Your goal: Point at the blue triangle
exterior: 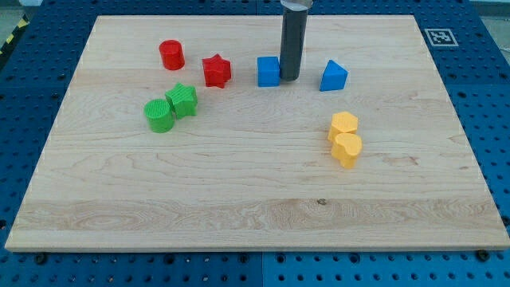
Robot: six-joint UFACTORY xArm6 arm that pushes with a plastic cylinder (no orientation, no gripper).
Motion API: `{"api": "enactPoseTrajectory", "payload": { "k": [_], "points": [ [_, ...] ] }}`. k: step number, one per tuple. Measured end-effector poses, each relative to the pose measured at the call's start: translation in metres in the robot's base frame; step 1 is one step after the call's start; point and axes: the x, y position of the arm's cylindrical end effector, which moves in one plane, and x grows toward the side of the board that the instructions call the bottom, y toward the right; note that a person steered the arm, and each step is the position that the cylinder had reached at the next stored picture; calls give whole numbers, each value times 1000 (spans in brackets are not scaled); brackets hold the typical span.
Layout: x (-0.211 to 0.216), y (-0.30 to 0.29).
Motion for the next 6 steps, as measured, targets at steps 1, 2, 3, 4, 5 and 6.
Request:
{"api": "enactPoseTrajectory", "payload": {
  "k": [1, 2, 3, 4, 5, 6],
  "points": [
    [16, 2],
    [46, 15],
    [58, 50],
    [58, 86],
    [58, 91],
    [43, 90]
  ]
}}
